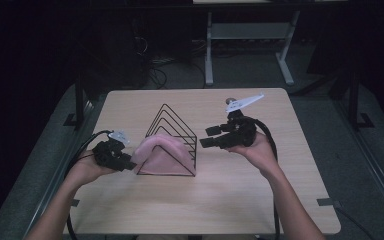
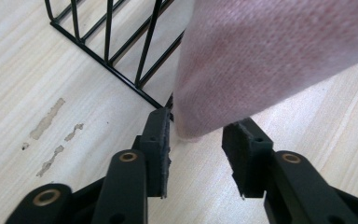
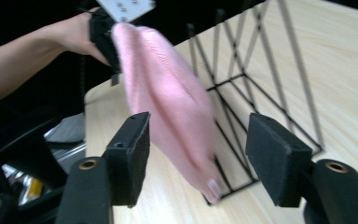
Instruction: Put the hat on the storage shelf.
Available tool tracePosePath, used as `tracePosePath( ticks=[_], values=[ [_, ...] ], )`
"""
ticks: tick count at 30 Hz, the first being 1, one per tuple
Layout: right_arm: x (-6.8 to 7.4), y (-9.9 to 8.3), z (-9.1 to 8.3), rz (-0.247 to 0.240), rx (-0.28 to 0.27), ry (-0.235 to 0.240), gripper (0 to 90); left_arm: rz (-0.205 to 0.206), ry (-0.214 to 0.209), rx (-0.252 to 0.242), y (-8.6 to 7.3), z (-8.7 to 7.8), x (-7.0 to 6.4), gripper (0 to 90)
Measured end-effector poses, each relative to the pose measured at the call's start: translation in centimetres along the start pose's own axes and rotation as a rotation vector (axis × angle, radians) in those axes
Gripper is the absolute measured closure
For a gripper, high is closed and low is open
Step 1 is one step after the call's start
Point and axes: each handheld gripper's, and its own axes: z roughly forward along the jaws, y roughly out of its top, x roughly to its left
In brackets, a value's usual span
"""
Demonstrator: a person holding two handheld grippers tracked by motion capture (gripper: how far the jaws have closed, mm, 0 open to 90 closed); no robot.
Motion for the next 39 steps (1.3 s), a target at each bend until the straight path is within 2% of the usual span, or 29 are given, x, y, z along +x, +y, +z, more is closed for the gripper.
tracePosePath(
  ticks=[12, 16, 19, 28, 33, 39],
  values=[
    [-1.5, -2.7, -2.9, 0.057, -0.003, -0.082, 33.9, -0.013, -0.015, -0.017, -0.2, -0.3, 0.2, 53.1],
    [-1.9, -3.5, -3.4, 0.071, -0.002, -0.092, 33.6, -0.009, -0.017, -0.020, -0.2, -0.4, 0.3, 51.3],
    [-2.2, -4.0, -3.8, 0.079, 0.004, -0.106, 33.0, -0.020, -0.025, -0.030, -0.3, -0.5, 0.2, 50.4],
    [-2.7, -5.2, -4.9, 0.104, -0.015, -0.129, 31.2, -0.016, -0.025, -0.037, -0.3, -0.9, 0.3, 47.3],
    [-3.0, -6.1, -5.7, 0.116, -0.013, -0.147, 29.8, -0.031, -0.026, -0.051, -0.4, -1.1, 0.3, 45.8],
    [-3.2, -7.3, -6.5, 0.139, -0.014, -0.166, 29.2, -0.032, -0.022, -0.043, -0.6, -1.0, 0.3, 42.3]
  ],
)
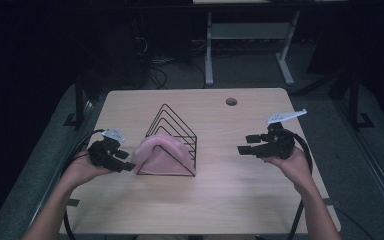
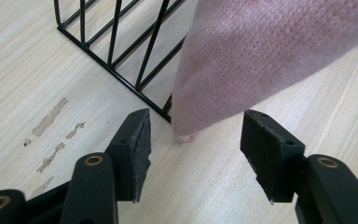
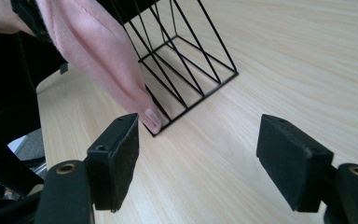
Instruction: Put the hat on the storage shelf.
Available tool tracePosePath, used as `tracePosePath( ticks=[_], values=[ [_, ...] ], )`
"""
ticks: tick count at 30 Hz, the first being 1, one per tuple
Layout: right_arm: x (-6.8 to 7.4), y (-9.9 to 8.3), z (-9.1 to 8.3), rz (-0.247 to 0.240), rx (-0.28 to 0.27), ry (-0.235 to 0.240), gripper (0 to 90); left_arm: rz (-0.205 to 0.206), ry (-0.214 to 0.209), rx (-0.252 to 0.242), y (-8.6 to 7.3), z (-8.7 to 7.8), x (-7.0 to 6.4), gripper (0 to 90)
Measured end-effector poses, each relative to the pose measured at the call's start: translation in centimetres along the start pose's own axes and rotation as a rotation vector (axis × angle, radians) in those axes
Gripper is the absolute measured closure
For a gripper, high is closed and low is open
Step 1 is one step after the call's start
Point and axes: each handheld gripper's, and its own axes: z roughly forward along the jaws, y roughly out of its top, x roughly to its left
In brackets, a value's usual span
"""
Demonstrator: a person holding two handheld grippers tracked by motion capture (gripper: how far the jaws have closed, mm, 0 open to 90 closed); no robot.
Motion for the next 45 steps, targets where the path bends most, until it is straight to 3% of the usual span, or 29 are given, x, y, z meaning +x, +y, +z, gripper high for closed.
tracePosePath(
  ticks=[2, 24, 45],
  values=[
    [-0.1, -0.3, -0.2, 0.004, 0.003, -0.007, 28.8, -0.021, 0.002, -0.015, -0.1, 0.0, -0.1, 41.0],
    [-1.6, -5.7, -2.2, 0.090, 0.016, -0.073, 26.1, -0.050, 0.004, -0.030, -1.9, -0.1, -0.1, 34.3],
    [-2.8, -12.8, -4.4, 0.175, 0.017, -0.150, 25.6, -0.085, 0.036, -0.068, -3.9, 0.3, -0.6, 29.3]
  ],
)
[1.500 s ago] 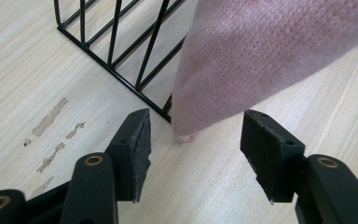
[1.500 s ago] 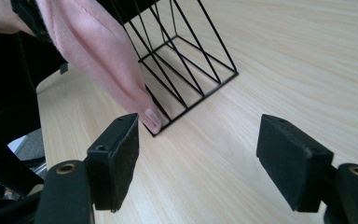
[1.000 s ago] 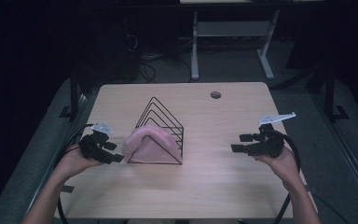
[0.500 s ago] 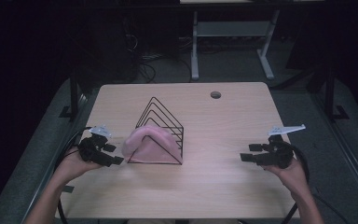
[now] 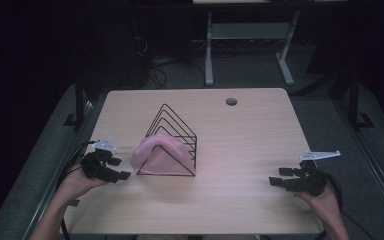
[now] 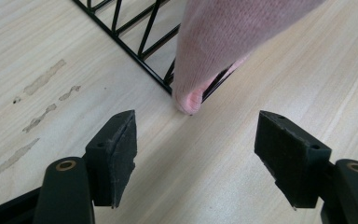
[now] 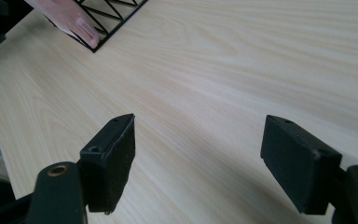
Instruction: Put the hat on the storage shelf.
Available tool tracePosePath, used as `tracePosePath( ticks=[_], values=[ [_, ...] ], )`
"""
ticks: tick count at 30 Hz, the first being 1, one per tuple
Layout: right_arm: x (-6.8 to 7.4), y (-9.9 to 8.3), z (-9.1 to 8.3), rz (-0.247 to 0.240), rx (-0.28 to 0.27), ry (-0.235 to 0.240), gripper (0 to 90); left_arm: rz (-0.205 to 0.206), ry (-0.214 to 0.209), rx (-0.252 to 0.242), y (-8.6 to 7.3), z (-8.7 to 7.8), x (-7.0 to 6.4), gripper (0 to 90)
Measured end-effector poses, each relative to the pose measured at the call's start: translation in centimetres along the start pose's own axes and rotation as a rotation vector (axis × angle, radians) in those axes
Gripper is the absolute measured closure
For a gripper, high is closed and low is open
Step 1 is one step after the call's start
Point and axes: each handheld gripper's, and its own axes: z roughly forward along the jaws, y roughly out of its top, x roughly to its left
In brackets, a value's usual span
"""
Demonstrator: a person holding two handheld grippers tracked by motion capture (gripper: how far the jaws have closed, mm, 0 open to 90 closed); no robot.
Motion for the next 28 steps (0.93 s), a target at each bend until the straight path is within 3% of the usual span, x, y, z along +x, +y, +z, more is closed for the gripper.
tracePosePath(
  ticks=[9, 23, 28],
  values=[
    [-0.3, -2.4, -0.6, 0.034, -0.017, -0.015, 25.2, -0.021, 0.011, -0.019, -0.9, 0.5, -0.2, 28.4],
    [1.4, -3.9, -0.8, 0.001, -0.011, -0.056, 22.5, -0.042, 0.049, -0.051, -2.6, 1.1, -1.1, 28.5],
    [2.1, -4.6, -1.3, -0.016, -0.029, -0.066, 22.5, -0.078, 0.057, -0.093, -3.4, 1.6, -1.5, 28.5]
  ],
)
